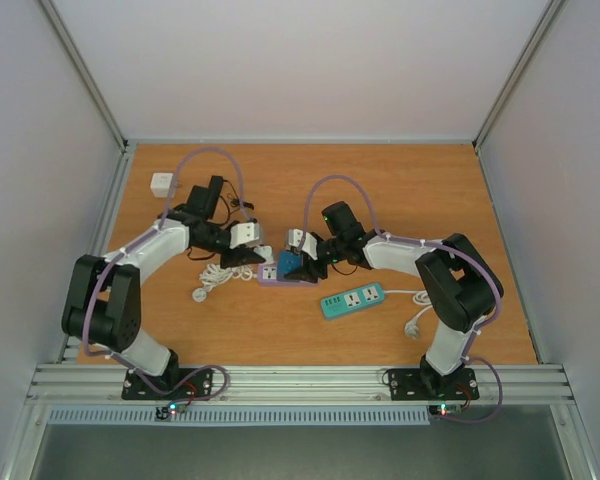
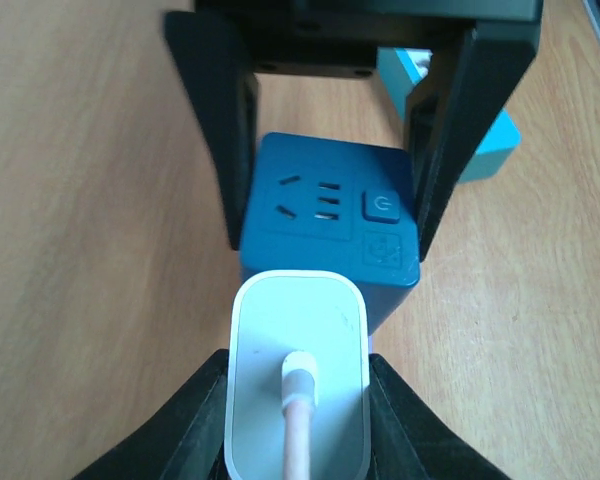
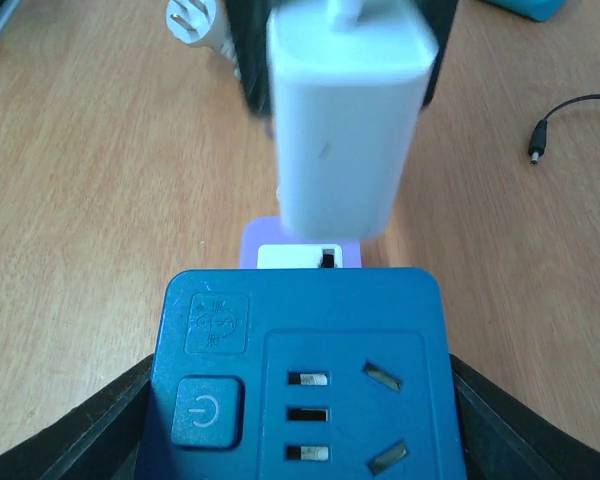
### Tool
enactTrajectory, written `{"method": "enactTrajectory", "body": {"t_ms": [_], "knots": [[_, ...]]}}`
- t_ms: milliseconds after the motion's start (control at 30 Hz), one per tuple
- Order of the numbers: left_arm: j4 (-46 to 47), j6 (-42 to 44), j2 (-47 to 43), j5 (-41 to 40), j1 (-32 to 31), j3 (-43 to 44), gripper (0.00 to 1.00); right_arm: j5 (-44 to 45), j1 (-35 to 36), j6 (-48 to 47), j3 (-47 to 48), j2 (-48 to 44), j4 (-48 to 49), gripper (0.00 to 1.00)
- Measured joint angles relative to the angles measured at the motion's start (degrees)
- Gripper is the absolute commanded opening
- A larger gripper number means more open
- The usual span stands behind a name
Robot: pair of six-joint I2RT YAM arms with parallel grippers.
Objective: Pull the plug off the socket
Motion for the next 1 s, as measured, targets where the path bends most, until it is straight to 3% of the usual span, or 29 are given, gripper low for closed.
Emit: {"method": "enactTrajectory", "body": {"t_ms": [333, 533, 833, 1000], "knots": [[0.3, -9.1, -4.9, 3.7, 10.9, 1.5, 0.18, 0.2, 0.0, 0.0, -0.2, -0.2, 0.0, 0.47], [1.9, -16.1, -5.2, 4.3, 18.4, 1.5, 0.18, 0.2, 0.0, 0.1, -0.2, -0.3, 0.0, 0.73], [8.9, -29.6, -4.5, 3.7, 29.0, 1.5, 0.19, 1.0, 0.0, 2.3, -0.9, -0.5, -1.9, 0.97], [12.6, -37.4, -0.3, 0.9, 33.7, 1.9, 0.20, 1.0, 0.0, 4.1, -0.8, -1.0, -2.2, 0.99]]}}
